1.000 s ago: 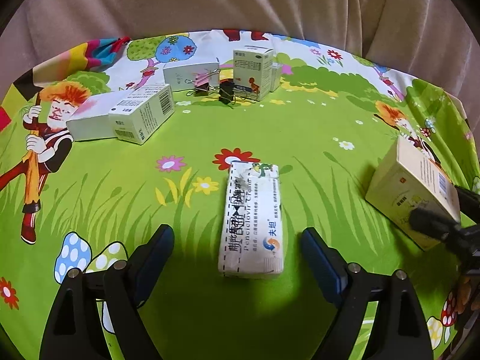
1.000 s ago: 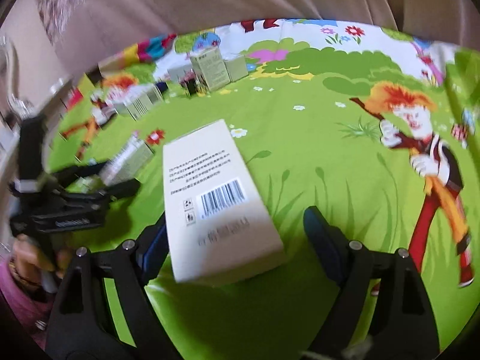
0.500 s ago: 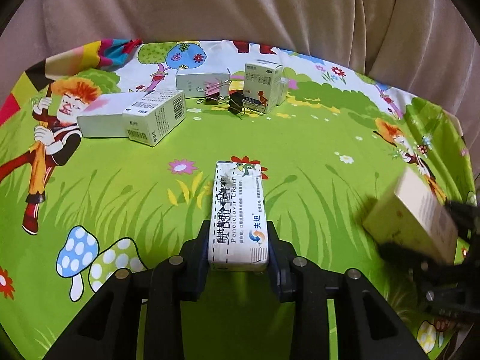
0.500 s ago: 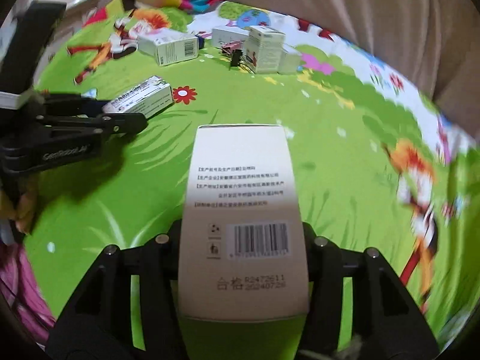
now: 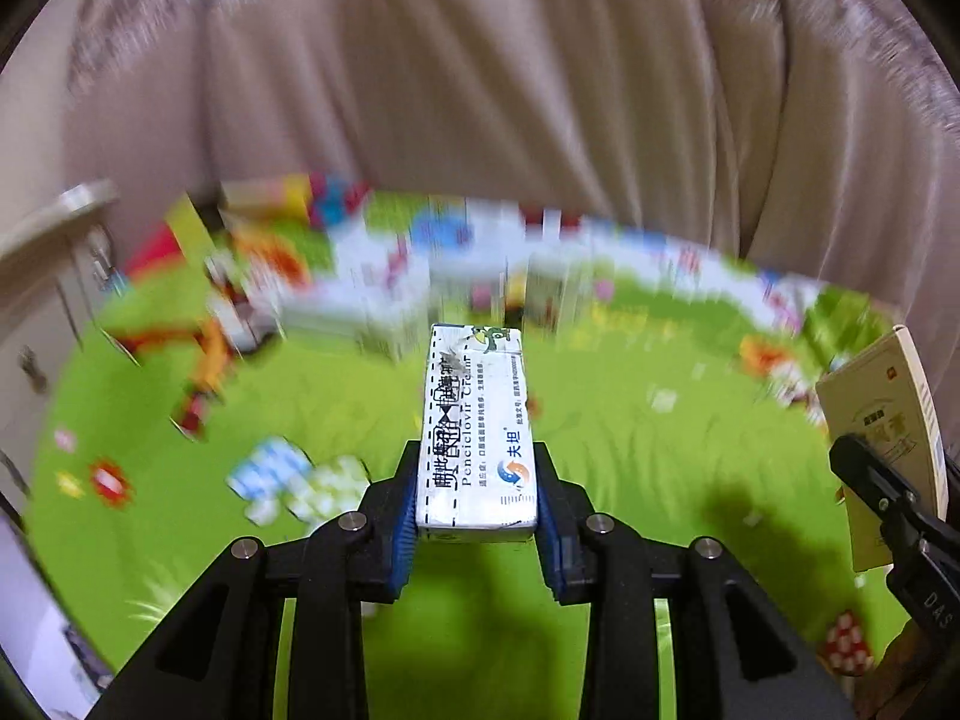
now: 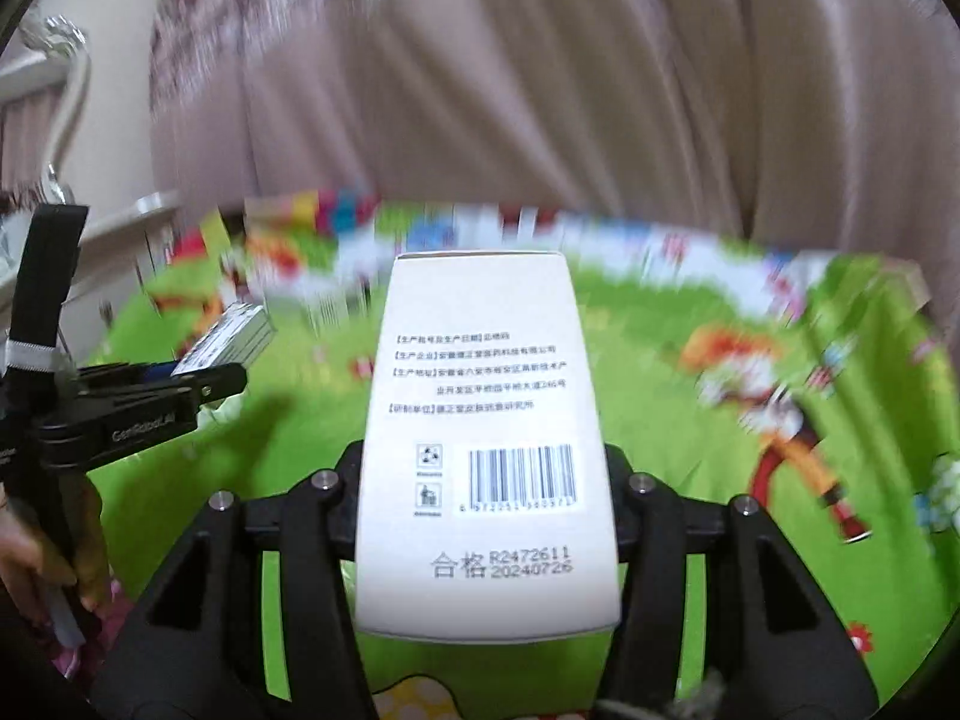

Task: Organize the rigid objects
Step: 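Lift both held boxes and carry them over the storage box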

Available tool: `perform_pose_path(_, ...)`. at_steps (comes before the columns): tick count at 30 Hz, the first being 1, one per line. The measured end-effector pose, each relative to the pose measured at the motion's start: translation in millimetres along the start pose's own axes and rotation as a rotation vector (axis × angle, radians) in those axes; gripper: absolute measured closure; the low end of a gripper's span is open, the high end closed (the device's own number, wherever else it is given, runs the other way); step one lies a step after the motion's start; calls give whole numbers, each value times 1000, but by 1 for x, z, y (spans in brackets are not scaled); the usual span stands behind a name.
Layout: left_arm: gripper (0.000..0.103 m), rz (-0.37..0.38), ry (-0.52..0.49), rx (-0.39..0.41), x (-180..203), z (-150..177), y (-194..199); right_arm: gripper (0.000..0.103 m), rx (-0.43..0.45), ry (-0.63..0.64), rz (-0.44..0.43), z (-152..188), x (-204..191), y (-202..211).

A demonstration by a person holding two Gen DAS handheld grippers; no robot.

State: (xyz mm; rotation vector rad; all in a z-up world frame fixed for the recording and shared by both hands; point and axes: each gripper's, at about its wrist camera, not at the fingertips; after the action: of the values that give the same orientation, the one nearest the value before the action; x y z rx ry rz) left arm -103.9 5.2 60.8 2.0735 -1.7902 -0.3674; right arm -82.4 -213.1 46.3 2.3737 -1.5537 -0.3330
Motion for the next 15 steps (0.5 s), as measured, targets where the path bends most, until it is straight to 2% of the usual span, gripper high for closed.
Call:
perform_pose_path(3,69,-16,-15,163,3,-12,46,48,126,19,58,-14,-7,36)
perform_pose_path(7,69,-41,-20,328,3,-21,86,48,274,48,127,-30,-20,74)
perform_pose_path(10,69,-45,-26,370,3,-25,102,48,348,77,147,-40,-31,91)
perform_pose_path(15,69,-46,-11,411,-7,-25,121,48,401,106,129,-49,-47,109)
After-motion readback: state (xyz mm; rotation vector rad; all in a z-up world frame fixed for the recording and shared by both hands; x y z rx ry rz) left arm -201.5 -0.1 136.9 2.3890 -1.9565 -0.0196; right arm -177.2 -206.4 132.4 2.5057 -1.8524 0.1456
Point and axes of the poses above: each gripper's, at about its wrist camera, not at the fingertips, and y roughly against the way its jaws point, x to its right, z to its underside, and after that the axes turned 1 degree about z, right-handed
